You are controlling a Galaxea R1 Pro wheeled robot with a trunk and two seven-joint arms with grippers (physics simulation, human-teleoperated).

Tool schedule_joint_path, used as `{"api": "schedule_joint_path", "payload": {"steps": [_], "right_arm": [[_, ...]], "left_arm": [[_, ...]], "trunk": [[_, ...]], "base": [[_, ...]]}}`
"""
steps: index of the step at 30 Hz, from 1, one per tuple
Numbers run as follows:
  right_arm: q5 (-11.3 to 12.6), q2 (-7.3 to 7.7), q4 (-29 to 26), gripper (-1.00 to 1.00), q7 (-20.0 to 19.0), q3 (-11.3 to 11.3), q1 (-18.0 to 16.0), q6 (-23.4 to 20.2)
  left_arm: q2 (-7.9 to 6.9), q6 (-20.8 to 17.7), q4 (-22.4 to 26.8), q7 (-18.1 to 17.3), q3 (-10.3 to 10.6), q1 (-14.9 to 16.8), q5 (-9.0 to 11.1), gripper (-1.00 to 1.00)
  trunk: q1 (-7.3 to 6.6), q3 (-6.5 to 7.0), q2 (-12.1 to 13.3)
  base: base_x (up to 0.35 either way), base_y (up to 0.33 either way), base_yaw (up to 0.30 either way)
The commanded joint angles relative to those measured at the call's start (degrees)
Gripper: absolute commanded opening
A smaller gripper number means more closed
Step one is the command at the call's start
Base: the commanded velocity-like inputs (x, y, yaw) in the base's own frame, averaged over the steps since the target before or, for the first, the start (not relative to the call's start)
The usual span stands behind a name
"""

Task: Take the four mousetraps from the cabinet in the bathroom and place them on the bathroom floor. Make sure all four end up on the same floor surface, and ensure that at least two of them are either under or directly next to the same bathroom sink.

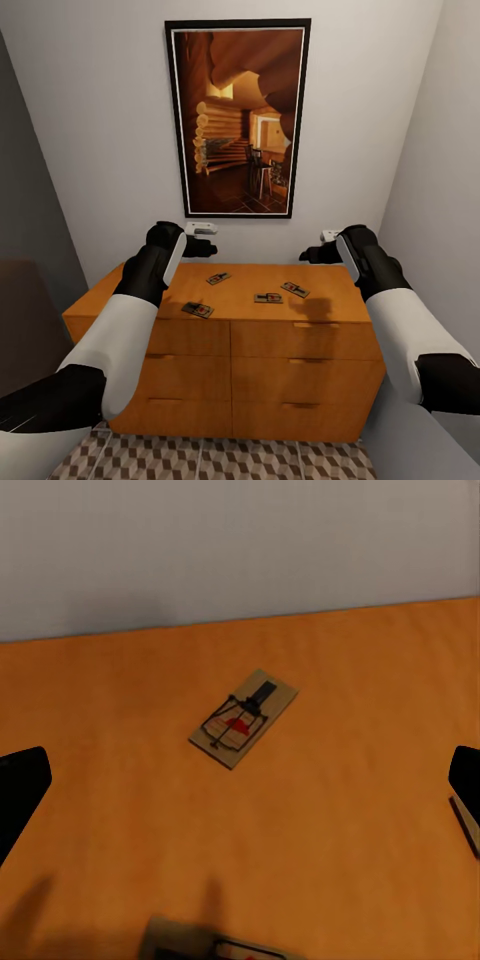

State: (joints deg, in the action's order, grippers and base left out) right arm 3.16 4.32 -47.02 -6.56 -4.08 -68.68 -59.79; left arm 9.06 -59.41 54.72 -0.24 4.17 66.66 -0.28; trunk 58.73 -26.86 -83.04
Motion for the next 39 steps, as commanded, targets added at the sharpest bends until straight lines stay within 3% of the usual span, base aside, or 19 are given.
{"api": "schedule_joint_path", "payload": {"steps": [1, 39], "right_arm": [[0.32, 0.04, 0.32, 1.00, -0.02, -0.22, -0.05, -0.21], [-0.26, -0.34, 2.89, 1.00, -0.27, -0.49, -0.05, -0.21]], "left_arm": [[0.00, -0.20, 0.00, -0.03, 0.03, 0.04, -0.03, 1.00], [-0.01, -0.01, -0.35, -0.03, 0.27, 0.04, 0.10, 1.00]], "trunk": [[0.00, -0.07, -0.04], [0.00, -0.07, -0.04]], "base": [[0.000, 0.000, 0.000], [0.057, 0.000, 0.000]]}}
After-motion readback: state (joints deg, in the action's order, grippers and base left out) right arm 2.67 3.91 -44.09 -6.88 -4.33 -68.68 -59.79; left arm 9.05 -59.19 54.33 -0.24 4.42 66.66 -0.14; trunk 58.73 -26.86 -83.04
